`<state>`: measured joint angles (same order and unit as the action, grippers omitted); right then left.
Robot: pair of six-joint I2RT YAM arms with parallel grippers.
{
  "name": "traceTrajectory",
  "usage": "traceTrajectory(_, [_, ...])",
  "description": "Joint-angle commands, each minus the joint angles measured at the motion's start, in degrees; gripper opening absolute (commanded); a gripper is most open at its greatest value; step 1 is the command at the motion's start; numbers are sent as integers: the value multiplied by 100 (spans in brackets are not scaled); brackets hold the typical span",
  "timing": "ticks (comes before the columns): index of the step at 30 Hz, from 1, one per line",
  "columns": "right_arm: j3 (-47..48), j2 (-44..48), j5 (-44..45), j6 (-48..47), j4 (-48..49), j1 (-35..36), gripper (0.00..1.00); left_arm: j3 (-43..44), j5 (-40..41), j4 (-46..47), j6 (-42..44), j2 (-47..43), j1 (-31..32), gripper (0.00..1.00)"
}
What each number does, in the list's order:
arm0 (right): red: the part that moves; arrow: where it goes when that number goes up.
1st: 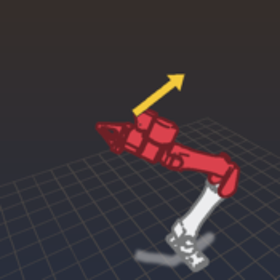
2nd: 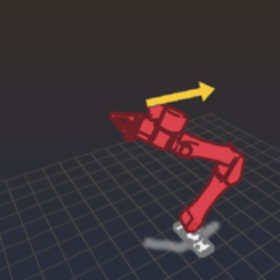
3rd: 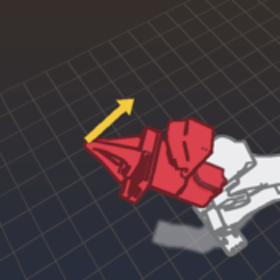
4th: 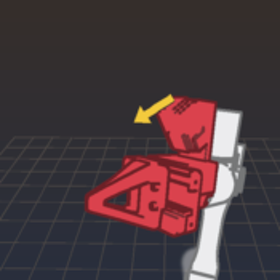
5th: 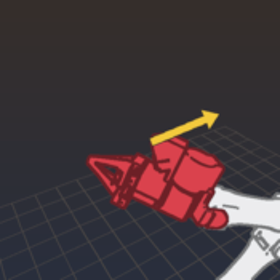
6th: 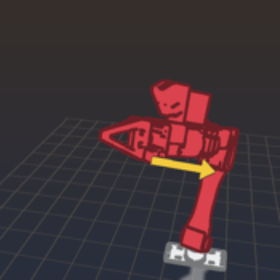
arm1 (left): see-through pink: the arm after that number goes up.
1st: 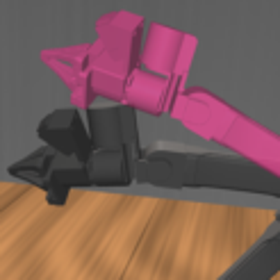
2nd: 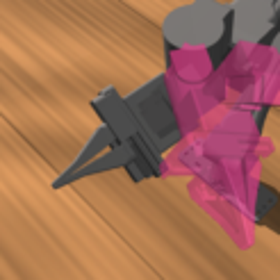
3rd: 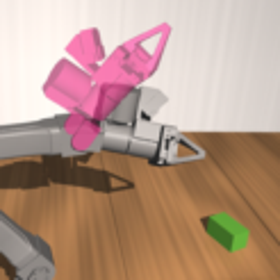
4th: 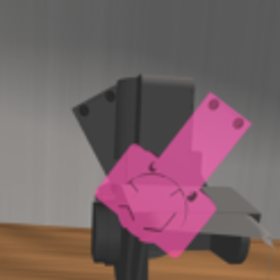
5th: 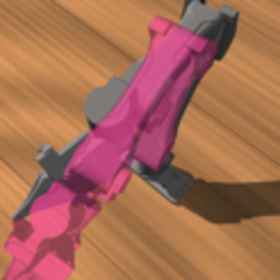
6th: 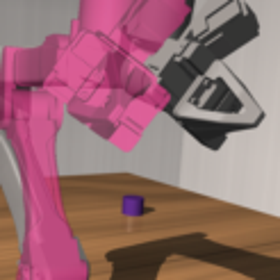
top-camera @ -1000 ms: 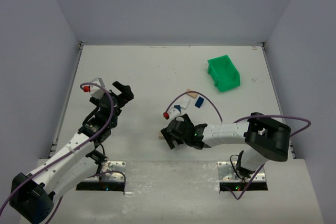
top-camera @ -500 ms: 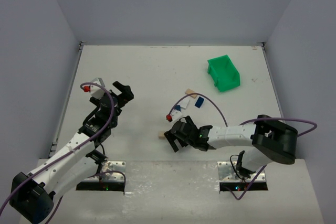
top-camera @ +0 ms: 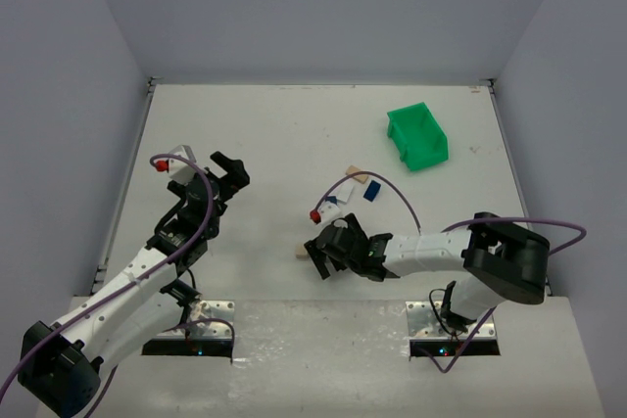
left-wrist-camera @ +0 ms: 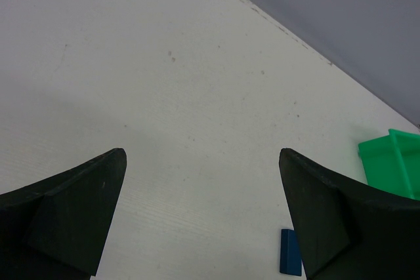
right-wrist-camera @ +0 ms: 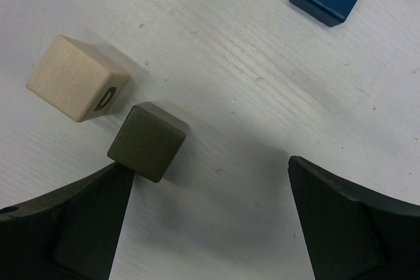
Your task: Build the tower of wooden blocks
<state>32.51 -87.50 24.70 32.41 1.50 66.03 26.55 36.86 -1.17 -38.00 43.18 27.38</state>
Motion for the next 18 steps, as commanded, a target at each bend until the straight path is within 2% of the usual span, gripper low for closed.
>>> traceTrajectory(1, [-3, -158, 280, -74, -312, -77, 99, 83, 49, 218, 7, -38, -39, 100])
traceTrajectory(18, [70, -140, 173, -130, -353, -90, 99, 80, 49, 222, 12, -20, -47, 100])
